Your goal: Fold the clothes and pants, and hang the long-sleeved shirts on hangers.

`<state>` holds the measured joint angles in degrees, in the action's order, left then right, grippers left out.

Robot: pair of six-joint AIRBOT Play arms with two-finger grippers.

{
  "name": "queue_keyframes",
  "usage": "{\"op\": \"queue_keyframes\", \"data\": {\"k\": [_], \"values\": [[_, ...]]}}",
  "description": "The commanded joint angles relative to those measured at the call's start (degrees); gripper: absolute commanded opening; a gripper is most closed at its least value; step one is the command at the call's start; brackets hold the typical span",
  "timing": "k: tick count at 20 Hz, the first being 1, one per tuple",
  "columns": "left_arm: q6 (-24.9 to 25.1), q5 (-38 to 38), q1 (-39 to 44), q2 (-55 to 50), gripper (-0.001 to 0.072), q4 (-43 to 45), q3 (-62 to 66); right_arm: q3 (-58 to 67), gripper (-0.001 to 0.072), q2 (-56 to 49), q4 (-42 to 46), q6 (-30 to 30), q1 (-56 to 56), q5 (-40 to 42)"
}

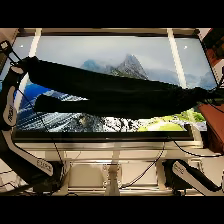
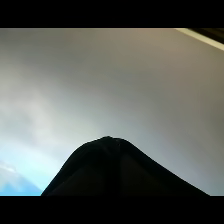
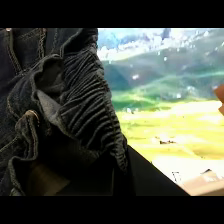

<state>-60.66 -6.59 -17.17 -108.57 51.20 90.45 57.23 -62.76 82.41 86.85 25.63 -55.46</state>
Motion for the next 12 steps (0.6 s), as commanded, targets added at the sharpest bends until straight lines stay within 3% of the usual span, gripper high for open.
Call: {"op": "queue_keyframes", "data": {"k": [1, 2, 3, 9, 10, 12], "values": [[0.1, 5.7, 0.7, -1.3, 0.012, -0.7, 0.0, 0.0, 0.0025, -0.4, -0.1, 1.2, 0.0, 1.6], [0.1, 5.7, 0.7, -1.4, 0.0523, -0.7, 0.0, 0.0, 0.0025, -0.7, -0.3, 1.2, 0.0, 1.6], [0.2, 5.8, 0.5, -1.4, 0.0705, -0.6, 0.0, 0.0, 0.0025, -0.9, -0.5, 1.2, 0.0, 1.6], [0.2, 0.9, -0.3, 2.3, 0.0708, 1.3, 0.0, 0.0, 0.0029, -1.2, -2.0, 1.2, 0.0, 1.2], [0.2, -3.7, -1.4, 3.5, 0.0708, 1.3, 0.0, 0.0, 0.0069, -1.2, -2.1, 1.2, 0.0, 1.1], [0.2, -16.5, -4.3, 5.9, 0.0708, 1.3, 0.0, 0.0, 0.0251, -1.2, -2.0, 1.1, 0.0, 1.1]]}}
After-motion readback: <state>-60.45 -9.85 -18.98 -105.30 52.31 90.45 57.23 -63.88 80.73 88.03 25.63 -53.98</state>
